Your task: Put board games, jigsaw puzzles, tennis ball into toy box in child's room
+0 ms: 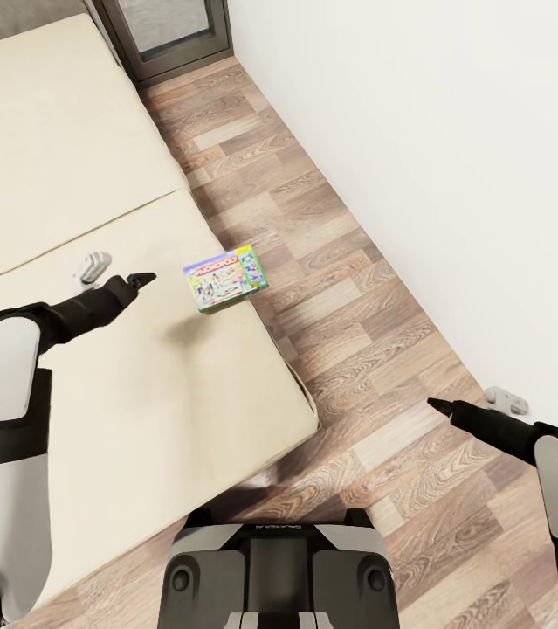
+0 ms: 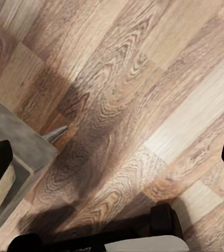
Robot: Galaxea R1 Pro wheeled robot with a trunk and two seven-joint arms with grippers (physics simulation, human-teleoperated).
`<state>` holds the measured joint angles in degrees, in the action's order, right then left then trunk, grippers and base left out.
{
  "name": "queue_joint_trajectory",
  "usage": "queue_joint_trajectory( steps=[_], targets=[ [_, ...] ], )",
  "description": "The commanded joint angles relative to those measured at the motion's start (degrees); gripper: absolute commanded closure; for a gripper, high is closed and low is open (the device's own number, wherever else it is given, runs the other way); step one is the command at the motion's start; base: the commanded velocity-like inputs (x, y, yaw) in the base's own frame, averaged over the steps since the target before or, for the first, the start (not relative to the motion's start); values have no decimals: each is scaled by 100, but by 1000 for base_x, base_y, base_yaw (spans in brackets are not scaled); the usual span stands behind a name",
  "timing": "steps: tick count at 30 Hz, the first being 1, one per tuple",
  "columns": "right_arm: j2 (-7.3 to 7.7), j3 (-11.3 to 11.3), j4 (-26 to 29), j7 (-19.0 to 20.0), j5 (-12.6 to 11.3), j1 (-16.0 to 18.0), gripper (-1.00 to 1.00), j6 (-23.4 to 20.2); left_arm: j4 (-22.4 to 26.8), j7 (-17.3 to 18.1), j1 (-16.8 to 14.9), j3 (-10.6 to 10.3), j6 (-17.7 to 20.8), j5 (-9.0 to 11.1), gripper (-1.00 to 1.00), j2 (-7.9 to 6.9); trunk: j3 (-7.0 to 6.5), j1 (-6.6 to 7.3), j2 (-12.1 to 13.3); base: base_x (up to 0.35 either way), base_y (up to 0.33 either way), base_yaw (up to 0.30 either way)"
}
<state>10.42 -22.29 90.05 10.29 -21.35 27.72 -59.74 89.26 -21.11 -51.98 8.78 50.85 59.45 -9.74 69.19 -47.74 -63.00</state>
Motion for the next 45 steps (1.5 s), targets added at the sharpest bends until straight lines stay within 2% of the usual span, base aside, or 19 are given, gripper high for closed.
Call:
queue_joint_trajectory(
  steps=[1, 2, 3, 5, 6, 8, 9, 11, 12, 15, 17, 18, 20, 24, 30, 31, 33, 38, 45],
  targets=[
    [-1, -4, -9, 134, -36, 28, -100, -26, 61, -86, 21, 15, 35, 260, -100, 8, 3, -1, -3, 0, 0, 0],
    [3, 2, -19, 241, -129, 47, -100, -26, 106, -135, 42, 23, 48, 458, -100, 15, 3, -1, -3, 0, 0, 0],
    [3, 2, -19, 241, -129, 47, -100, -26, 106, -135, 42, 23, 48, 458, -100, 15, 3, -1, -3, 0, 0, 0],
    [15, 8, -33, 530, -290, 73, -100, -19, 172, -278, 76, 6, 69, 797, -100, 27, 3, -1, -3, 0, 0, 0],
    [15, 8, -33, 530, -290, 73, -100, -19, 172, -278, 76, 6, 69, 797, -100, 27, 3, -1, -3, 0, 0, 0],
    [23, 7, -42, 861, -393, 90, -100, -8, 216, -446, 96, -113, 83, 1021, -100, 36, 3, -1, -3, 0, 0, 0],
    [23, 7, -42, 861, -393, 90, -100, -8, 216, -446, 96, -113, 83, 1021, -100, 36, 3, -1, -3, 0, 0, 0],
    [35, 7, -48, 1166, -456, 101, -100, 4, 244, -584, 105, -335, 95, 1165, -100, 41, 3, -1, -3, 0, 0, 0],
    [35, 7, -48, 1166, -456, 101, -100, 4, 244, -584, 105, -335, 95, 1165, -100, 41, 3, -1, -3, 0, 0, 0],
    [41, 6, -19, 1482, -504, 114, -100, 18, 268, -719, 107, -701, 108, 1326, -100, 71, -2, -1, -3, 0, 0, -12],
    [47, 6, -1, 1600, -522, 123, -100, 23, 277, -776, 106, -874, 120, 1422, -100, 138, -11, -1, -3, 0, 0, -18],
    [47, 6, -1, 1600, -522, 123, -100, 23, 277, -776, 106, -874, 120, 1422, -100, 138, -16, -1, -3, 0, 0, -16],
    [55, 6, 10, 1673, -534, 128, -100, 26, 283, -844, 104, -984, 137, 1547, -100, 213, -28, -1, -3, 0, 0, -12],
    [62, 6, 17, 1719, -541, 131, -100, 29, 287, -954, 109, -1052, 164, 1702, -100, 259, -56, -1, -3, 0, 0, -8],
    [65, 6, 26, 1778, -550, 130, -100, 31, 291, -1309, 132, -1127, 217, 2122, -100, 285, -105, -1, -3, 0, 0, -4],
    [65, 6, 26, 1778, -550, 130, -100, 31, 291, -1309, 132, -1127, 217, 2122, -100, 285, -113, -1, -3, 0, 0, -2],
    [62, 6, 27, 1783, -552, 130, -100, 32, 292, -1391, 138, -1139, 229, 2257, -100, 282, -131, -1, -3, 0, 0, -2],
    [62, 6, 25, 1788, -553, 129, -100, 32, 293, -1462, 146, -1149, 244, 2389, -100, 277, -175, -1, -3, 0, 0, -1],
    [69, 6, 23, 1791, -554, 131, -100, 32, 293, -1506, 150, -1157, 283, 2474, -100, 281, -113, -154, -283, 0, 0, 0]
  ],
)
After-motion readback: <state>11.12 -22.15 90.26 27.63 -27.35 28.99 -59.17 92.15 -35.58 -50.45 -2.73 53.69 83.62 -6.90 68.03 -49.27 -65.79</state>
